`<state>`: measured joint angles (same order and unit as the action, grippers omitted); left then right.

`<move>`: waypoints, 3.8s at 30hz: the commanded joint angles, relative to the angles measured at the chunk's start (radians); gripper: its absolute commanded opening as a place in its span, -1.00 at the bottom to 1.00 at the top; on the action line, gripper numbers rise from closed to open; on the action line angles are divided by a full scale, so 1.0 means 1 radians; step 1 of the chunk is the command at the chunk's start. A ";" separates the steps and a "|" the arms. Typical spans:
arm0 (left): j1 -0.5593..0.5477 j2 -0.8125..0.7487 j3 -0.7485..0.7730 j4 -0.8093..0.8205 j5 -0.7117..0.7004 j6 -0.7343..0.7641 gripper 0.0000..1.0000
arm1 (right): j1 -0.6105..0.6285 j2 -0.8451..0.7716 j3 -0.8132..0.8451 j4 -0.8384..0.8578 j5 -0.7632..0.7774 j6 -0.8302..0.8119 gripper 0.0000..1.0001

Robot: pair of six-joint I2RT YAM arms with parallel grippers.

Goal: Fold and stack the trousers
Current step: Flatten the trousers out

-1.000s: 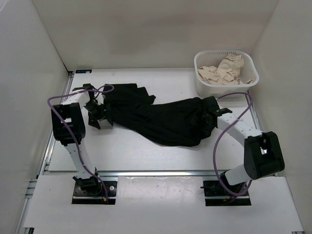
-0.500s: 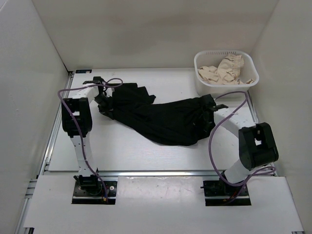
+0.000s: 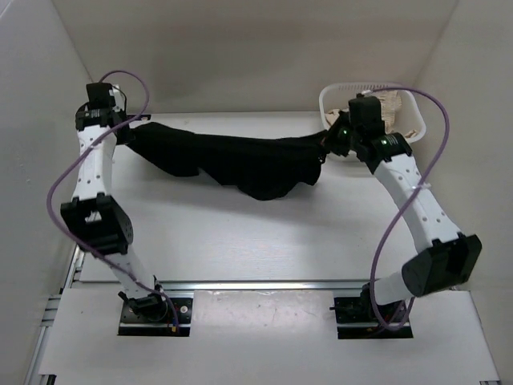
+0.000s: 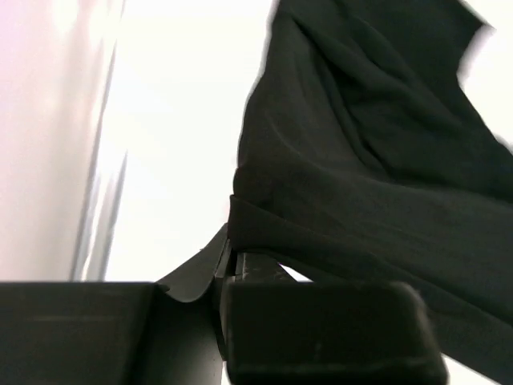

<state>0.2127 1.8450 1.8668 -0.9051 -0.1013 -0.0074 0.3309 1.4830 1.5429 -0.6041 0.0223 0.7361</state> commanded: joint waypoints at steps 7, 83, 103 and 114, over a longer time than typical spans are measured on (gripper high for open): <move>-0.044 -0.325 -0.538 -0.040 -0.293 0.007 -0.48 | -0.056 -0.314 -0.453 -0.167 0.145 0.069 -1.00; 0.229 0.042 -0.211 -0.243 0.101 0.007 0.73 | -0.423 -0.222 -0.360 -0.224 0.163 -0.141 -0.98; 0.294 0.264 -0.141 -0.207 0.301 0.007 0.61 | -0.435 -0.250 -0.452 -0.235 0.162 -0.170 -0.98; 0.254 0.281 -0.200 -0.215 0.241 0.007 -0.71 | -0.435 -0.250 -0.422 -0.214 0.162 -0.161 -0.98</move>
<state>0.4557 2.1685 1.6325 -1.1328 0.1612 -0.0013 -0.1009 1.2621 1.0859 -0.8387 0.1741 0.5846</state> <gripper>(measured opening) 0.159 0.093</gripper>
